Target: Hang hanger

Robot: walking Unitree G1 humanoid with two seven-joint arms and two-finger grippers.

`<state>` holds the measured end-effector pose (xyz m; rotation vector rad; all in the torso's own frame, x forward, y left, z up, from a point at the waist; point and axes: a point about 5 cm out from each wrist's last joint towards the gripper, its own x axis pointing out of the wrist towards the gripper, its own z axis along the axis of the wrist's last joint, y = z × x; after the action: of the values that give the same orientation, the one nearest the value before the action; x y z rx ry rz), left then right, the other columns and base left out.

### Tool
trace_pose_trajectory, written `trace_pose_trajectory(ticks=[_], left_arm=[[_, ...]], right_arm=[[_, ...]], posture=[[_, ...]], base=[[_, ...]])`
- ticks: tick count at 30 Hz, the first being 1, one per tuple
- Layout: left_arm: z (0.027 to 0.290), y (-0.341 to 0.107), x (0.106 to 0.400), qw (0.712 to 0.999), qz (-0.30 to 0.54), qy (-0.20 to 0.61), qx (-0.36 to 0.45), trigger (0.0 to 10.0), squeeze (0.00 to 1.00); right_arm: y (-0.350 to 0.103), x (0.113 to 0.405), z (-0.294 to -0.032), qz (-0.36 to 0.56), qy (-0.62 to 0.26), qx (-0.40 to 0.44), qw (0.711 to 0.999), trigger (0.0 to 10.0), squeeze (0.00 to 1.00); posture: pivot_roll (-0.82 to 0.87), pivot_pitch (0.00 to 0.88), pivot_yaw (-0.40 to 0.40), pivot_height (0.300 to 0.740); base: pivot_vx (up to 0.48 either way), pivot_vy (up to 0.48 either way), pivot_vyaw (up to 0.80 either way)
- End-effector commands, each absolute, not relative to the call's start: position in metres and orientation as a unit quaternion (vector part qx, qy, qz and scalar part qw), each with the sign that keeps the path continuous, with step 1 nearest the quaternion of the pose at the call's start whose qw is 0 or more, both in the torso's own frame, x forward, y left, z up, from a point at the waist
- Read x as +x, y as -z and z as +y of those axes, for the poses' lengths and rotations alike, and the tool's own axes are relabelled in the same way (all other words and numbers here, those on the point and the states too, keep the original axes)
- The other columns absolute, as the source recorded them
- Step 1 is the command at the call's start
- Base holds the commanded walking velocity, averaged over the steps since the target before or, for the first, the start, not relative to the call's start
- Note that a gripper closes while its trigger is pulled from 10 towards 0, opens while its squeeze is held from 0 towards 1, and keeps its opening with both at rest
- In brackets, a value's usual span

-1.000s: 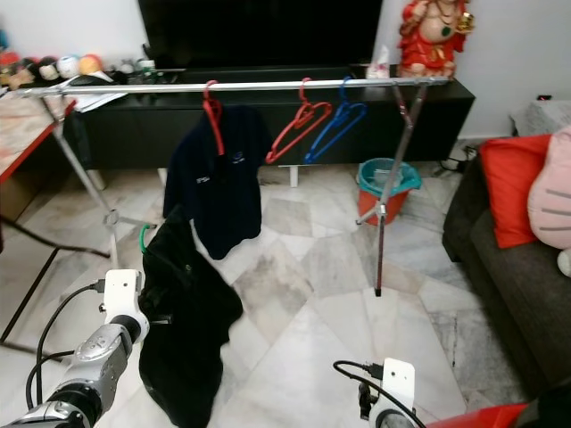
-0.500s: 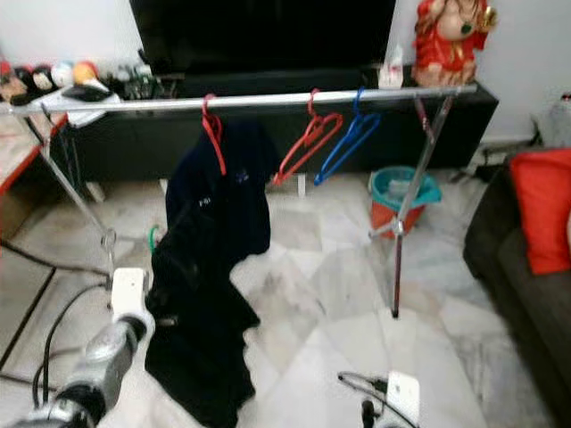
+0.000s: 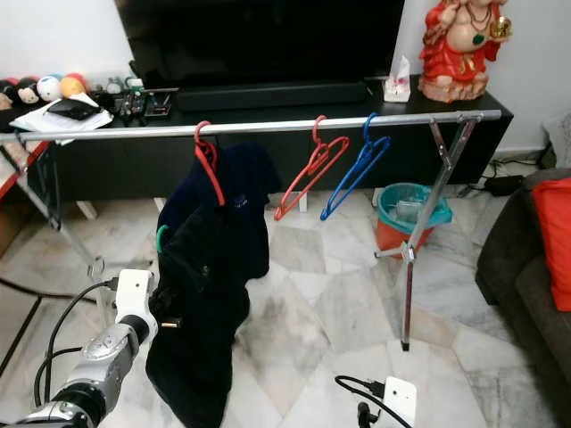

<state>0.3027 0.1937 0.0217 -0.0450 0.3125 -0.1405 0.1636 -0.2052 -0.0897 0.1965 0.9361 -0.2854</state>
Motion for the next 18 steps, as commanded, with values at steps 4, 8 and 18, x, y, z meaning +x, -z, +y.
trace_pose_trajectory(ticks=[4,8,18], left_arm=[[0.1853,-0.0285,0.3090,0.986,0.140,0.086,-0.023,10.0,0.00],[0.1842,-0.0284,0.3089,0.986,0.140,0.088,-0.024,10.0,0.00],[0.1782,-0.0257,0.3073,0.985,0.145,0.097,-0.019,10.0,0.00]], right_arm=[[0.0908,0.1588,-0.2112,0.457,0.142,0.089,0.874,10.0,0.00],[0.0911,0.1579,-0.2117,0.458,0.142,0.089,0.873,10.0,0.00],[0.0920,0.1565,-0.2099,0.462,0.137,0.085,0.872,10.0,0.00]], posture=[[-0.02,0.000,0.052,0.740],[-0.02,0.000,0.050,0.740],[-0.02,0.000,0.050,0.740]], base=[[0.480,0.000,0.00],[0.480,0.000,0.00],[0.365,0.000,0.00]])
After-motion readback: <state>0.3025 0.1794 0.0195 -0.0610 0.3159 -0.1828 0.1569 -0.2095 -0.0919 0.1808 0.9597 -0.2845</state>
